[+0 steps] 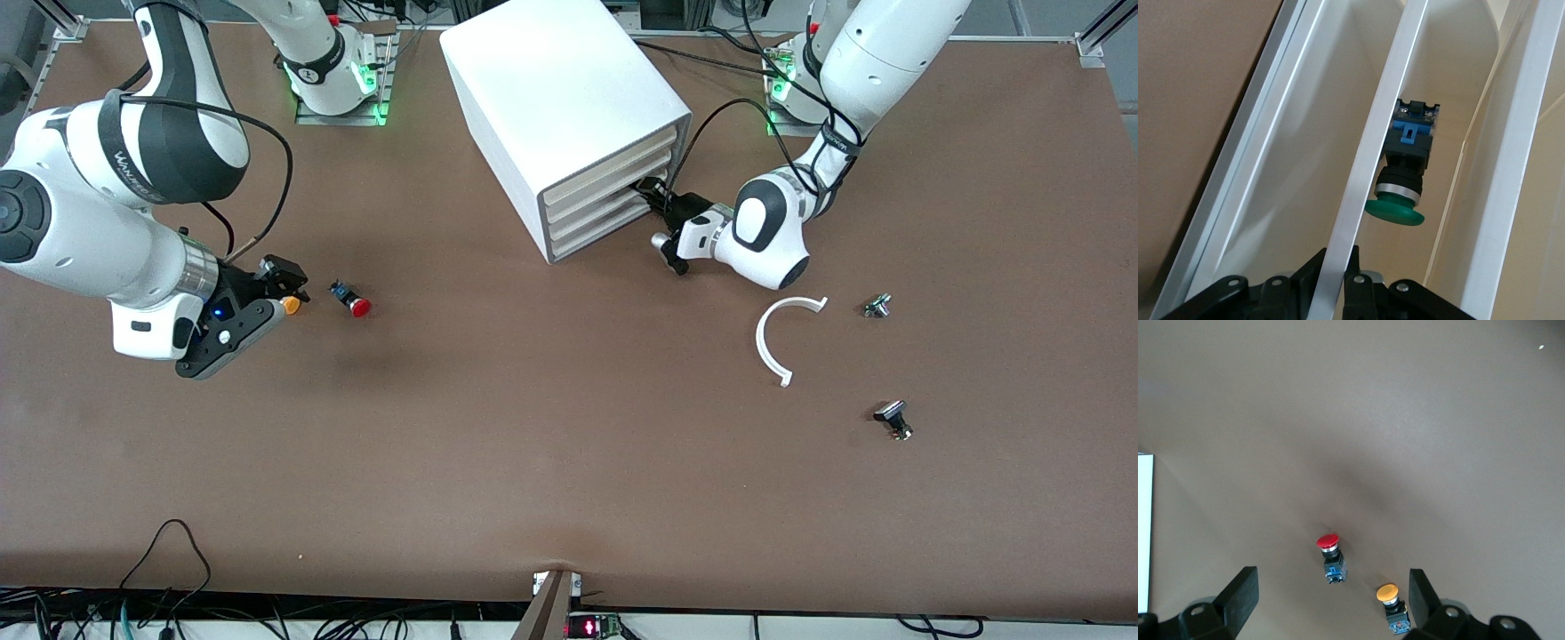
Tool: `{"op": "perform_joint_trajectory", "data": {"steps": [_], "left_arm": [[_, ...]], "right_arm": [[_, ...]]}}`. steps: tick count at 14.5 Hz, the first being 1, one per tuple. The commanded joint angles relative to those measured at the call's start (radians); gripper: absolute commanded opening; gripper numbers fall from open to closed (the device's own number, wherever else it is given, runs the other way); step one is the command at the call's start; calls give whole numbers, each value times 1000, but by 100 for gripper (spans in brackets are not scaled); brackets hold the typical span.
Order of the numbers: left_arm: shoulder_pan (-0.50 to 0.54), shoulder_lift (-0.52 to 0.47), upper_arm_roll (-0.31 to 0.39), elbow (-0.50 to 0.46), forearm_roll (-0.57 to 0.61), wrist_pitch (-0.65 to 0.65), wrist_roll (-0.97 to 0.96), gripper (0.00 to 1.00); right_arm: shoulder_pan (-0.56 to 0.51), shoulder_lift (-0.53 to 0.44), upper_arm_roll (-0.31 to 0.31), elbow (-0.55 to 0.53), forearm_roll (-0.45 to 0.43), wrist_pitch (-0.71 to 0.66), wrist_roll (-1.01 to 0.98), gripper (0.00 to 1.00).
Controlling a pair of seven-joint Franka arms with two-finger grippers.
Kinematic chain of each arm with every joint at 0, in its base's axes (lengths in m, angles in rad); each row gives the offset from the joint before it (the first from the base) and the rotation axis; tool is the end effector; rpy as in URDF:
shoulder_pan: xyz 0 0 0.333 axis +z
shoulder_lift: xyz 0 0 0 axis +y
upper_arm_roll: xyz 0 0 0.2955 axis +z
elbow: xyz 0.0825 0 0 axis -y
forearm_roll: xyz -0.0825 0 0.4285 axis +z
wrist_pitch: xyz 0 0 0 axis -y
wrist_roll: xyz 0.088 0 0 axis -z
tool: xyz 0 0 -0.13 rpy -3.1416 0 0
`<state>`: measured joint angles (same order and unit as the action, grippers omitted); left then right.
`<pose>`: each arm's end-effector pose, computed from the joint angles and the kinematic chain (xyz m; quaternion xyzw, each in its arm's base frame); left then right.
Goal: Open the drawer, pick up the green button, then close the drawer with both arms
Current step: 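Pull the white cabinet's drawer open with the left gripper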
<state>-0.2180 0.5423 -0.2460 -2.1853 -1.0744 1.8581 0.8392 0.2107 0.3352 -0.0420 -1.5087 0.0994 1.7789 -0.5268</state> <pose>0.3859 -0.3102 0.0739 0.7939 -0.1963 -0.2808 0.5023 0.6774 0.1291 0.4139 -0.9425 -0.3301 0.0244 0.0464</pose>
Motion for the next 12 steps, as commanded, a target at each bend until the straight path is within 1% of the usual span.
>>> {"op": "perform_joint_trajectory", "data": {"steps": [1, 4, 8, 10, 12], "left_arm": [[-1, -12, 5, -15, -10, 10, 11, 0], [6, -8, 27, -5, -2, 21, 8, 0], [9, 4, 51, 19, -2, 78, 6, 0], [11, 5, 85, 44, -2, 111, 4, 0], [12, 7, 119, 64, -1, 113, 3, 0]], "right_arm": [[10, 8, -2, 19, 8, 2, -12, 100], [19, 10, 7, 19, 14, 43, -12, 100], [19, 11, 66, 19, 13, 108, 4, 100], [19, 13, 93, 19, 13, 146, -5, 100], [24, 12, 125, 19, 13, 148, -13, 100]]}}
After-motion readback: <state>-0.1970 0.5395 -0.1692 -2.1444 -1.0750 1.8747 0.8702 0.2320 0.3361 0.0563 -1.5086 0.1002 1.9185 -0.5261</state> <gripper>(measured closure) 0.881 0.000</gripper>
